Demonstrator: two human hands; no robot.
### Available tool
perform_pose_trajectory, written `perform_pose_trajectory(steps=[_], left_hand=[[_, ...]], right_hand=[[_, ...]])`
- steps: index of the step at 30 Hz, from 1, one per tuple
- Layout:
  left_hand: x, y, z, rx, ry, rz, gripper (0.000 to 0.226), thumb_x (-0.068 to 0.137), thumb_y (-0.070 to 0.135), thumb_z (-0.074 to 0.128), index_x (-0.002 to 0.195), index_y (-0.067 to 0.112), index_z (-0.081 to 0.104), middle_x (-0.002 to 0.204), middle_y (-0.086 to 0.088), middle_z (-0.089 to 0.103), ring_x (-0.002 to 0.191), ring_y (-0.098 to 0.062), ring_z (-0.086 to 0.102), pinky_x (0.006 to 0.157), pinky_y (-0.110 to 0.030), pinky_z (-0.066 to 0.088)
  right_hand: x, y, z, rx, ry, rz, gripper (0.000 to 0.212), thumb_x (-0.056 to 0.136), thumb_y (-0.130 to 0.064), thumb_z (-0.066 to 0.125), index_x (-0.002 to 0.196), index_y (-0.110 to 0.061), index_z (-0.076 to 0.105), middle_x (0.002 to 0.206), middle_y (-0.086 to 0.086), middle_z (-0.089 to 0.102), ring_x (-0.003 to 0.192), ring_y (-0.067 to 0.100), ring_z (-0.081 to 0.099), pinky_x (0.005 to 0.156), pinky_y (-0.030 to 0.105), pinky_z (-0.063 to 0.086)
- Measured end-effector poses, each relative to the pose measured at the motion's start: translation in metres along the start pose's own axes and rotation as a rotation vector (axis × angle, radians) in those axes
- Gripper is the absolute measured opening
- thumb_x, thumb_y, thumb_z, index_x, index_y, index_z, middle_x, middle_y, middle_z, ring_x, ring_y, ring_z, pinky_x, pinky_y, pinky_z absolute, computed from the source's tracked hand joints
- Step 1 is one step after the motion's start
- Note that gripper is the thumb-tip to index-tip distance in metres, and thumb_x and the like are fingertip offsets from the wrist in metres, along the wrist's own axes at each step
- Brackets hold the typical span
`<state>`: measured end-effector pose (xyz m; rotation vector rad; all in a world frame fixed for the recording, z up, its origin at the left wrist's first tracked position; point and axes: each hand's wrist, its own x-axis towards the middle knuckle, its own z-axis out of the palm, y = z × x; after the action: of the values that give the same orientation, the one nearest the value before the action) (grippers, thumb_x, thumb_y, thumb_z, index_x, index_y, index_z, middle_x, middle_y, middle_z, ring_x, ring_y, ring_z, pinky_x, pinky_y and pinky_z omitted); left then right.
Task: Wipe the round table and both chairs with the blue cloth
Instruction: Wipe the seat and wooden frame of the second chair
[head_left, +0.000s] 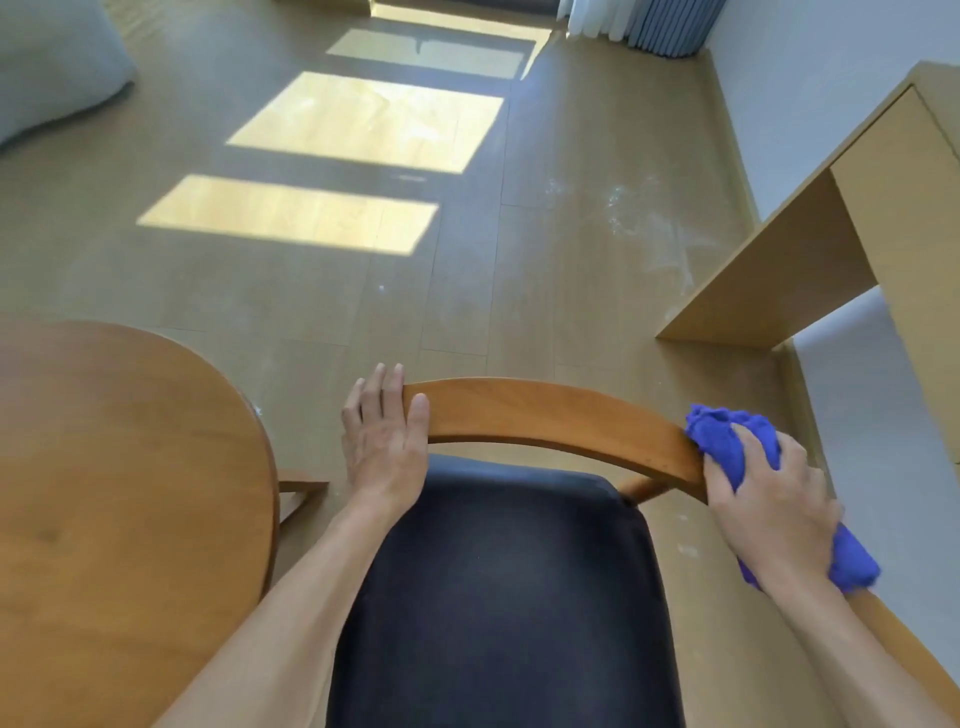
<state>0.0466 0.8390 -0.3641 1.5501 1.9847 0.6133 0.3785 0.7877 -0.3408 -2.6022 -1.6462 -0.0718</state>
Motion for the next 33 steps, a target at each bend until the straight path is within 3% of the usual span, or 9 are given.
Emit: perform_pose_trajectory(steps=[2, 6, 9, 15, 18, 20, 23, 27, 33], left_hand=[[0.001, 0.001, -0.001, -0.085, 0.002, -0.013, 0.069, 0.089, 0.056, 0.007, 0.150, 0.026, 0.018, 0.157, 0.010, 0.012, 0.142, -0.004, -0.002, 0.117, -0.036, 0.006], [0.002, -0.002, -0.004, -0.246, 0.010, -0.026, 0.067, 0.090, 0.056, 0.011, 0.150, 0.027, 0.020, 0.157, 0.014, 0.012, 0.141, 0.003, -0.003, 0.115, -0.030, 0.001], [0.002, -0.004, -0.006, -0.307, -0.003, -0.032, 0.066, 0.090, 0.056, 0.014, 0.148, 0.027, 0.025, 0.156, 0.015, 0.014, 0.140, 0.004, -0.002, 0.115, -0.029, 0.002], [0.005, -0.009, -0.014, -0.527, 0.023, -0.091, 0.061, 0.091, 0.048, 0.027, 0.141, 0.015, 0.038, 0.151, 0.004, 0.026, 0.142, -0.008, 0.011, 0.118, -0.029, 0.010], [0.006, -0.010, -0.015, -0.577, -0.001, -0.142, 0.060, 0.095, 0.048, 0.032, 0.145, 0.015, 0.034, 0.153, -0.006, 0.022, 0.143, -0.016, 0.018, 0.118, -0.038, 0.016], [0.009, -0.009, -0.015, -0.480, -0.023, -0.129, 0.062, 0.095, 0.048, 0.031, 0.148, 0.015, 0.029, 0.154, -0.011, 0.021, 0.144, -0.020, 0.016, 0.118, -0.040, 0.014], [0.011, -0.008, -0.015, -0.150, -0.075, -0.016, 0.063, 0.094, 0.046, 0.024, 0.149, 0.015, 0.025, 0.156, -0.012, 0.020, 0.145, -0.025, 0.009, 0.117, -0.040, 0.004], [-0.002, -0.014, -0.004, 0.440, -0.107, 0.261, 0.068, 0.089, 0.056, 0.018, 0.149, 0.025, 0.025, 0.158, -0.009, 0.014, 0.145, -0.029, 0.005, 0.114, -0.051, 0.001], [-0.029, 0.047, 0.040, 0.571, -0.201, 0.499, 0.072, 0.088, 0.058, 0.002, 0.151, 0.027, 0.017, 0.160, -0.004, 0.000, 0.147, -0.024, -0.008, 0.114, -0.041, -0.015]], right_hand=[[-0.006, -0.002, 0.003, -0.002, 0.045, 0.098, 0.041, 0.093, -0.036, 0.051, 0.125, -0.011, 0.058, 0.127, 0.024, 0.048, 0.097, 0.050, 0.050, 0.085, 0.062, 0.041], [-0.021, -0.068, 0.017, 0.077, 0.141, 0.067, 0.052, 0.084, -0.042, 0.042, 0.123, -0.010, 0.058, 0.133, 0.022, 0.045, 0.104, 0.049, 0.045, 0.085, 0.060, 0.036], [-0.022, -0.145, 0.022, 0.116, 0.182, -0.072, 0.050, 0.083, -0.044, 0.042, 0.121, -0.018, 0.061, 0.136, 0.014, 0.050, 0.107, 0.042, 0.049, 0.084, 0.052, 0.038], [-0.062, -0.263, 0.019, 0.213, 0.025, -0.477, 0.050, 0.080, -0.047, 0.038, 0.116, -0.026, 0.066, 0.136, 0.007, 0.054, 0.109, 0.037, 0.052, 0.086, 0.050, 0.039], [-0.053, -0.248, 0.019, 0.220, -0.017, -0.656, 0.054, 0.077, -0.049, 0.038, 0.118, -0.027, 0.065, 0.136, 0.007, 0.054, 0.107, 0.034, 0.052, 0.080, 0.044, 0.040], [-0.041, -0.224, 0.018, 0.159, -0.024, -0.706, 0.052, 0.074, -0.049, 0.054, 0.121, -0.030, 0.064, 0.138, 0.006, 0.052, 0.107, 0.033, 0.053, 0.078, 0.042, 0.041], [-0.015, -0.174, 0.013, 0.112, -0.053, -0.581, 0.055, 0.068, -0.045, 0.068, 0.121, -0.031, 0.062, 0.136, 0.004, 0.052, 0.104, 0.032, 0.054, 0.075, 0.041, 0.042], [0.004, -0.079, 0.002, 0.069, -0.070, -0.410, 0.052, 0.073, -0.049, 0.056, 0.121, -0.030, 0.061, 0.130, 0.005, 0.055, 0.094, 0.031, 0.056, 0.069, 0.040, 0.044], [-0.006, 0.012, -0.015, -0.035, -0.214, -0.205, 0.053, 0.093, -0.051, 0.044, 0.142, -0.032, 0.039, 0.144, 0.005, 0.038, 0.111, 0.032, 0.046, 0.088, 0.044, 0.040]])
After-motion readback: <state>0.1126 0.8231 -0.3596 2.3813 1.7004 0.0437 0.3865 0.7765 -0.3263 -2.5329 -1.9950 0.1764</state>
